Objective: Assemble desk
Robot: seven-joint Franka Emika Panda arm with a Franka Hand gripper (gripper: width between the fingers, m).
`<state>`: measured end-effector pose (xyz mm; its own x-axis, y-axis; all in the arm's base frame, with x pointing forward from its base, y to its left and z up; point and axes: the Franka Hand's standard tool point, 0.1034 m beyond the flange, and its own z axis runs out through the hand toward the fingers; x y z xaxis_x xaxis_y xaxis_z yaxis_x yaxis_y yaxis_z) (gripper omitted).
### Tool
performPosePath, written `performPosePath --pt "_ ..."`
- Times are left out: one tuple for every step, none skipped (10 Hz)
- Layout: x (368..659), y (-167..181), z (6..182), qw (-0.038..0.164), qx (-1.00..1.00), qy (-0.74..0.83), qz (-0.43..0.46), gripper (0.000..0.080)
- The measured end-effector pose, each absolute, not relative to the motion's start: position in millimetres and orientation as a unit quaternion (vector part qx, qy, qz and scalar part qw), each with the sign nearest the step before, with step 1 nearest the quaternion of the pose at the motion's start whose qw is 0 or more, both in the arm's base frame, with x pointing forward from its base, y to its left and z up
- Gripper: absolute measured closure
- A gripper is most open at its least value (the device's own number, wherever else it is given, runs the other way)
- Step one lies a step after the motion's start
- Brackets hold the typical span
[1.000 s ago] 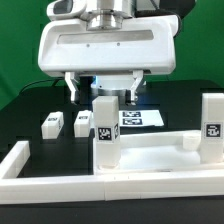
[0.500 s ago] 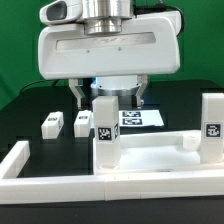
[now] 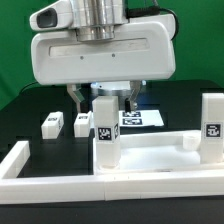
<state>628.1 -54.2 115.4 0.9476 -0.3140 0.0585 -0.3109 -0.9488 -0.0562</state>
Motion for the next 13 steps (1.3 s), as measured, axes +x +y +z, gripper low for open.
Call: performPosePath --pt "628.0 -54.5 115.4 0.023 -0.986 0.161 -0.033 0.0429" --pt "628.1 -54.1 115.4 0.025 -0.980 0.196 -0.032 0.0512" --pt "628.1 -54.0 115.3 0.026 -0.974 0.222 -0.032 0.0512" --pt "628.1 -53.7 115.3 0.027 -0.964 0.263 -0.031 0.0512" --pt "628.1 -53.5 115.2 0.028 -0.954 0.298 -0.030 0.0512" --pt "628.0 -53.8 115.0 0.028 -0.949 0.314 -0.029 0.0512" --pt "628.3 -55.9 114.5 0.036 -0.905 0.424 -0.025 0.0512" --pt "628.6 -56.6 114.1 0.039 -0.851 0.524 -0.022 0.0512" --pt "630.3 -57.3 113.5 0.068 -0.789 0.609 -0.028 0.0511" --pt "629.2 -55.6 113.5 0.073 -0.760 0.646 -0.024 0.0511" --pt "629.2 -55.4 113.3 0.074 -0.741 0.667 -0.022 0.0511" --pt "629.3 -54.6 113.3 0.075 -0.717 0.693 -0.019 0.0511" --pt "629.3 -54.5 113.4 0.075 -0.715 0.695 -0.019 0.0511"
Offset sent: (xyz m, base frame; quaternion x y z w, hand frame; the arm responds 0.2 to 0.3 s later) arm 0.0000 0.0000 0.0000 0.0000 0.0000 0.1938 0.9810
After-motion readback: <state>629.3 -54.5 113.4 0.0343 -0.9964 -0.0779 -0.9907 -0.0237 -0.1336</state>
